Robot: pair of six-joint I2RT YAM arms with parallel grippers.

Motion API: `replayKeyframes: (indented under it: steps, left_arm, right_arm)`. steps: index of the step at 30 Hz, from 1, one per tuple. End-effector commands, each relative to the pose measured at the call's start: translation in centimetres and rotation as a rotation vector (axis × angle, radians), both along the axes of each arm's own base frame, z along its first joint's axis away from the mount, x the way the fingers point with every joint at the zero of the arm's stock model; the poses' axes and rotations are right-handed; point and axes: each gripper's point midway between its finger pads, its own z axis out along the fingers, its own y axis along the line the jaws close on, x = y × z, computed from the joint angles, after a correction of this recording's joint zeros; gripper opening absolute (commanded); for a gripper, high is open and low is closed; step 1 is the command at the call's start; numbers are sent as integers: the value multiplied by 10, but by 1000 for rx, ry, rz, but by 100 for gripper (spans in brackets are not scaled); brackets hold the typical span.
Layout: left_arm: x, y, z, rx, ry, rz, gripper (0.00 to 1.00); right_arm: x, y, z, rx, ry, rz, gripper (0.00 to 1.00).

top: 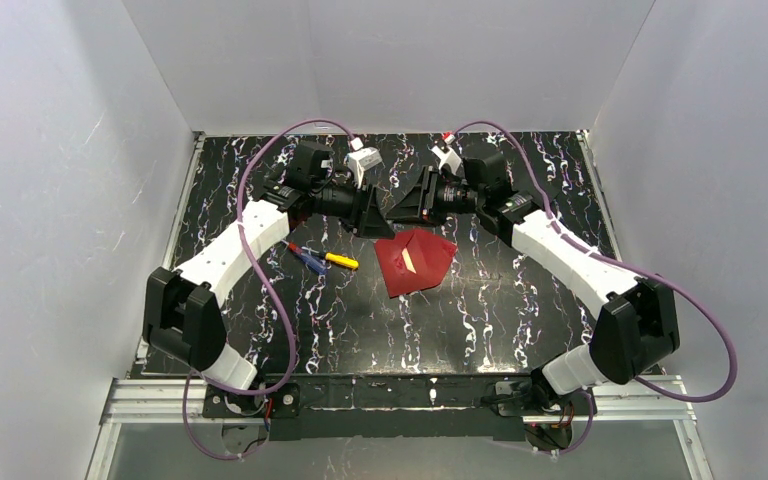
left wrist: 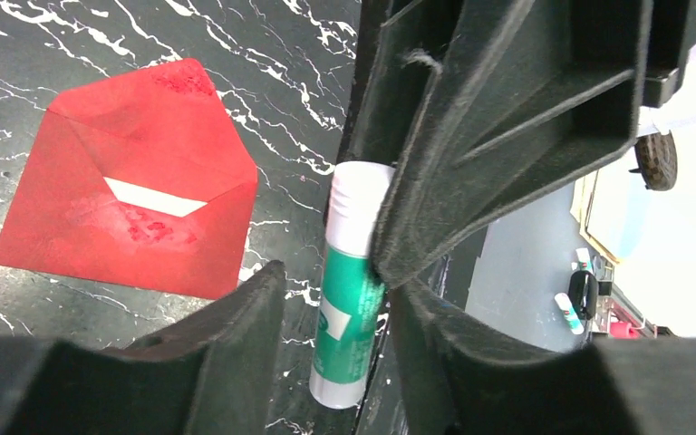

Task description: Place the letter into the envelope and seal it

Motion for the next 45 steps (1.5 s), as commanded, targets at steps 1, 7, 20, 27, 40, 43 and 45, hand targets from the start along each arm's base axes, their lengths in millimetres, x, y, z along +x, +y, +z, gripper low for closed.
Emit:
replayKeyframes:
  steps: [1, 7, 20, 27, 40, 43, 45]
  left_arm:
    - [-6, -1, 17, -52, -7, -12, 33]
    - [-11, 7, 13, -9, -50, -34, 0]
    - [-32, 38, 5, 73, -95, -95, 0]
    - [-42, 39, 15, 0, -59, -122, 0]
    - [-43, 32, 27, -64, -33, -139, 0]
    - [-41, 31, 28, -67, -33, -139, 0]
    - [-41, 31, 29, -69, -33, -140, 0]
  right_arm:
    - [-6, 2, 28, 82, -43, 4, 7]
    - [-7, -3, 23, 36, -38, -5, 7]
    - [-5, -30, 54, 71, -132, 15, 1]
    - [12, -48, 64, 104, -164, -89, 1]
    - [-3, -34, 44, 51, -152, -29, 69]
    - [-14, -15, 38, 58, -130, 8, 77]
    - [-21, -3, 38, 78, -121, 35, 77]
